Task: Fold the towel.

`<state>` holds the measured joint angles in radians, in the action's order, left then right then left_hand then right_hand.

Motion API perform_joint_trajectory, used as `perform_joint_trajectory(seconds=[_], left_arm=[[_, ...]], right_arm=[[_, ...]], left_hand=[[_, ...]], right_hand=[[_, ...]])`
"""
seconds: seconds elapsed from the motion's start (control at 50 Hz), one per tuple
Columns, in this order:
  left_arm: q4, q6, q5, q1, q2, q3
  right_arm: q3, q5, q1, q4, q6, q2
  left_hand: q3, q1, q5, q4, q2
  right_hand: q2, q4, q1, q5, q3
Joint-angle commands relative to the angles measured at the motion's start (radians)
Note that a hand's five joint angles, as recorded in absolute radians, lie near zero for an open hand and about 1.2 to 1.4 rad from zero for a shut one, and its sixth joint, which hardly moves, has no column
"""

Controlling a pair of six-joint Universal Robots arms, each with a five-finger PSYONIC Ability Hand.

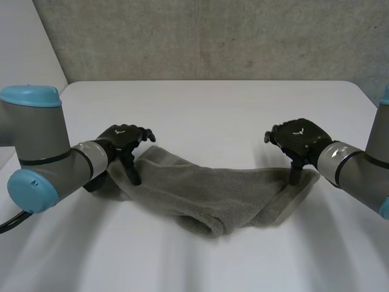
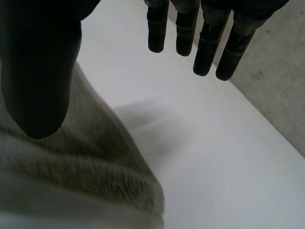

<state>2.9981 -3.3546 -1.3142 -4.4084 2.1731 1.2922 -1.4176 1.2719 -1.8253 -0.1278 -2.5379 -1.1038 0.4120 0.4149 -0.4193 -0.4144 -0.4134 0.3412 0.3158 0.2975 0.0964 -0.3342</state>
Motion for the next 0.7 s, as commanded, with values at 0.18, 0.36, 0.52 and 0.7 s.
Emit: perform_joint_trajectory(seconds=[0.18, 0.36, 0.52, 0.7], left_arm=[[-0.087, -0.155, -0.005, -0.011, 0.047, 0.019], [-0.084, -0.174, -0.020, -0.012, 0.085, 0.024], [-0.035, -0.166, -0.053, -0.011, 0.091, 0.022], [-0.001, -0.161, -0.099, -0.006, 0.082, 0.018]], right_arm=[[-0.023, 0.047, 0.006, -0.007, 0.074, 0.079], [-0.040, 0.044, 0.006, -0.006, 0.077, 0.088], [-0.055, 0.040, 0.004, -0.004, 0.077, 0.088], [-0.052, 0.034, 0.006, 0.002, 0.076, 0.121]], left_hand=[[-0.025, -0.028, 0.207, 0.028, 0.027], [0.054, 0.051, 0.128, -0.051, -0.052], [0.523, 0.520, -0.341, -0.521, -0.522], [0.829, 0.826, -0.647, -0.827, -0.828]], right_hand=[[-0.089, -0.064, -0.045, -0.019, 0.082], [-0.033, -0.008, 0.010, 0.037, 0.026], [0.272, 0.298, 0.316, 0.343, -0.279], [0.683, 0.709, 0.727, 0.754, -0.690]])
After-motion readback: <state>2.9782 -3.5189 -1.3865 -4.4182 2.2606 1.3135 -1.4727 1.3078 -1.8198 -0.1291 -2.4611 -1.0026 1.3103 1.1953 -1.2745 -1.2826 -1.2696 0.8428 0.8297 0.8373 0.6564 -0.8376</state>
